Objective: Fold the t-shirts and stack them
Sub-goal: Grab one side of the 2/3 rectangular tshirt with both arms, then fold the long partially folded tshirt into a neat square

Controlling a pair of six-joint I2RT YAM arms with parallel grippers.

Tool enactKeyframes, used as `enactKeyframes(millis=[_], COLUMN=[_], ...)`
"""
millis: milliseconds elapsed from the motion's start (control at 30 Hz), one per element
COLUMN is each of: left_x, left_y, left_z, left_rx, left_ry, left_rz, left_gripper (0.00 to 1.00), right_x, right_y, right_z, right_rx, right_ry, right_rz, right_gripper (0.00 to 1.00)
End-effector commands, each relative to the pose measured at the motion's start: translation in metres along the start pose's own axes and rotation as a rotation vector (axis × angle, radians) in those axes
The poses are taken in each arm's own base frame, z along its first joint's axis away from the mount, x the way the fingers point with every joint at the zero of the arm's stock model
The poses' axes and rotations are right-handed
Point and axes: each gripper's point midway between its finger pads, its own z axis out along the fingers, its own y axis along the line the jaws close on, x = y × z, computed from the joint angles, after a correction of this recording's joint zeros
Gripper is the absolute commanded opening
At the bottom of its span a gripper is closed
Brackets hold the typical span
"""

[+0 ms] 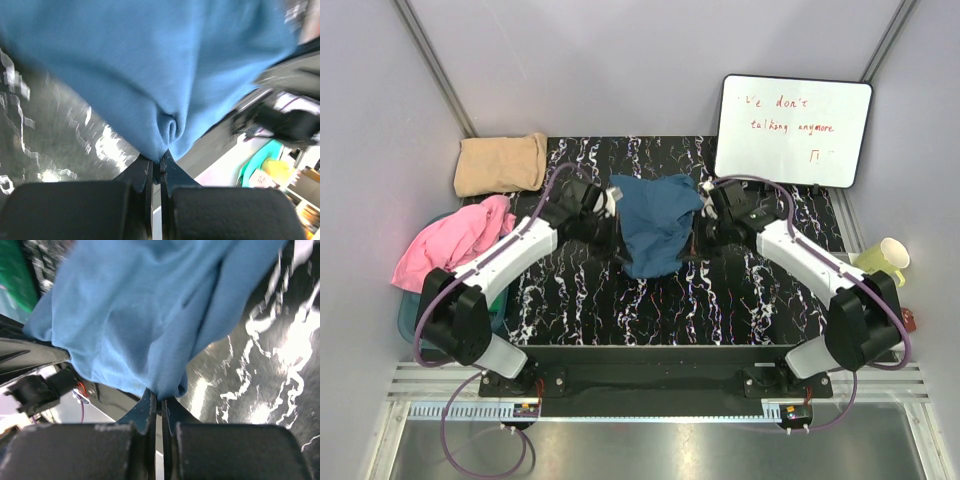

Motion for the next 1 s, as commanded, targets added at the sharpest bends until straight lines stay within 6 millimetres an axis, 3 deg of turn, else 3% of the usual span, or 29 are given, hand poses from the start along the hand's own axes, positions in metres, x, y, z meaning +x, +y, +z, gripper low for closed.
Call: enactKeyframes(millis=[0,200,300,467,633,733,767,833,867,900,933,967], left_x=[-0.057,-0.114,-0.141,-0.18,-0.211,-0.234,-0.245,-0.257,-0.268,-0.274,-0.281,-0.289], left_y=[-0.043,-0.069,-0.068,-0.052,-0.036,-0.028,-0.021,-0.012,-0.009,-0.007,-0.002,0.003], left_z=[-0.026,-0.025,-0.021,-0.009,-0.002,0.004,0.008,0.009,0.013,0.014,0.013,0.015], left_rx=[0.043,0.08,0.091,0.106,0.137,0.193,0.207,0.232,0.247,0.261,0.267,0.27], left_ry=[-0.112,-0.168,-0.188,-0.197,-0.214,-0.223,-0.227,-0.228,-0.244,-0.255,-0.27,-0.283], left_rz=[0.136,0.17,0.148,0.103,0.064,0.035,0.009,-0.02,-0.034,-0.042,-0.056,-0.078], left_gripper=[0.0,0.0,0.0,0.0,0.03,0.06,0.06,0.08,0.11,0.22,0.57,0.8], right_x=[-0.051,-0.111,-0.141,-0.183,-0.226,-0.247,-0.25,-0.268,-0.279,-0.284,-0.29,-0.303], right_y=[0.029,0.037,0.032,0.013,0.008,0.005,-0.002,0.006,0.004,0.004,0.003,-0.001], right_z=[-0.017,-0.014,-0.005,0.013,0.023,0.037,0.051,0.051,0.059,0.063,0.067,0.075], right_rx=[0.008,0.054,0.066,0.09,0.077,0.065,0.065,0.046,0.041,0.038,0.038,0.046], right_ry=[-0.112,-0.195,-0.216,-0.228,-0.269,-0.277,-0.259,-0.293,-0.306,-0.308,-0.315,-0.334], right_rz=[-0.14,-0.208,-0.216,-0.221,-0.237,-0.237,-0.235,-0.25,-0.252,-0.253,-0.253,-0.253], right_gripper=[0.01,0.01,0.01,0.02,0.04,0.07,0.07,0.09,0.15,0.18,0.23,0.33])
